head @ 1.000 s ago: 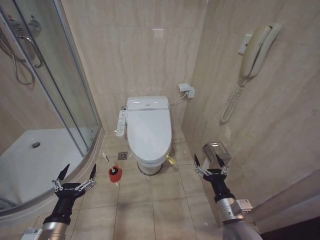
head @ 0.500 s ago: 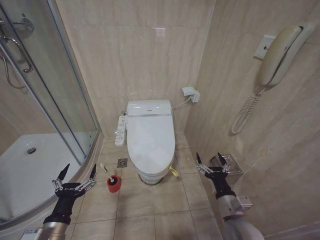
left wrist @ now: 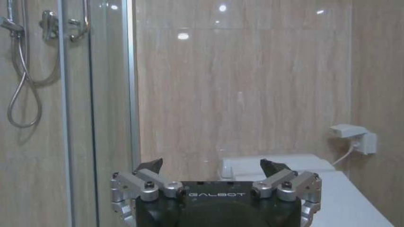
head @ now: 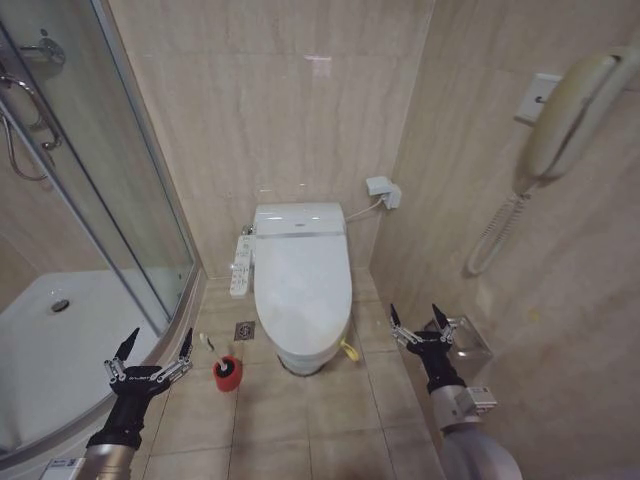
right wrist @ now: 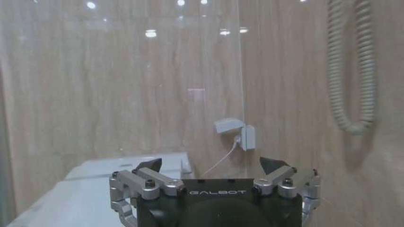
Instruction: Open the toilet lid, clean the toilet bowl with a toilet brush, close the toilet lid, and flush.
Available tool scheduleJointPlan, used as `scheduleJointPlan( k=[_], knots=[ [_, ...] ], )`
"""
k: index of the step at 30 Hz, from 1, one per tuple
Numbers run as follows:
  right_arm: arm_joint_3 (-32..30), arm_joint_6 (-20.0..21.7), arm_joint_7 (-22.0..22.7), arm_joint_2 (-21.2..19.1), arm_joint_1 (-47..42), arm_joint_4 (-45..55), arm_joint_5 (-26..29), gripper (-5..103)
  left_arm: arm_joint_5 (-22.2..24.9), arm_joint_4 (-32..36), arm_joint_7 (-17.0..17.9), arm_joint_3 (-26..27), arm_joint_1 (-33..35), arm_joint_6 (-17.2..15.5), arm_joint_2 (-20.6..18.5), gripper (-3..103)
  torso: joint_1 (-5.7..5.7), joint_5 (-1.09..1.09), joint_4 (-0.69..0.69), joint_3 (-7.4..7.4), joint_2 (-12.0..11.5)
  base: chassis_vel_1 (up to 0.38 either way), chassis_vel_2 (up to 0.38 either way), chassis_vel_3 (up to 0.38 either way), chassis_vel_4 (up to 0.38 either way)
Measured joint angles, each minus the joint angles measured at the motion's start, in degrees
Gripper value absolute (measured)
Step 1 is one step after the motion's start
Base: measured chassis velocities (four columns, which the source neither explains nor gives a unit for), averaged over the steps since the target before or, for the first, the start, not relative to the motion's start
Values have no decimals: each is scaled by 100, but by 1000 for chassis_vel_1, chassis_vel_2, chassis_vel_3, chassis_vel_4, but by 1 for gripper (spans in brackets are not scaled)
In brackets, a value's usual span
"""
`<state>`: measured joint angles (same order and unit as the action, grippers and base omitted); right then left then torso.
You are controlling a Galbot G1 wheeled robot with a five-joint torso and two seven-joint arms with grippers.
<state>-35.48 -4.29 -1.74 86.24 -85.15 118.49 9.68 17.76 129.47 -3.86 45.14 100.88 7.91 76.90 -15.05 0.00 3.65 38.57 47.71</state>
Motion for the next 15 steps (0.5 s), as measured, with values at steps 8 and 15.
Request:
scheduleJointPlan(
  k=[8, 15],
  knots=[
    [-1, 113, 37, -3, 115, -120, -167, 100, 0, 0, 0, 0, -1, 0, 0, 100, -2, 0, 0, 2, -2, -87, 78, 78, -84],
    [106, 184, -167, -135, 223, -423, -708, 100, 0, 0, 0, 0, 1, 0, 0, 100, 6, 0, 1, -2, 1, 31, -32, -33, 36]
  ],
)
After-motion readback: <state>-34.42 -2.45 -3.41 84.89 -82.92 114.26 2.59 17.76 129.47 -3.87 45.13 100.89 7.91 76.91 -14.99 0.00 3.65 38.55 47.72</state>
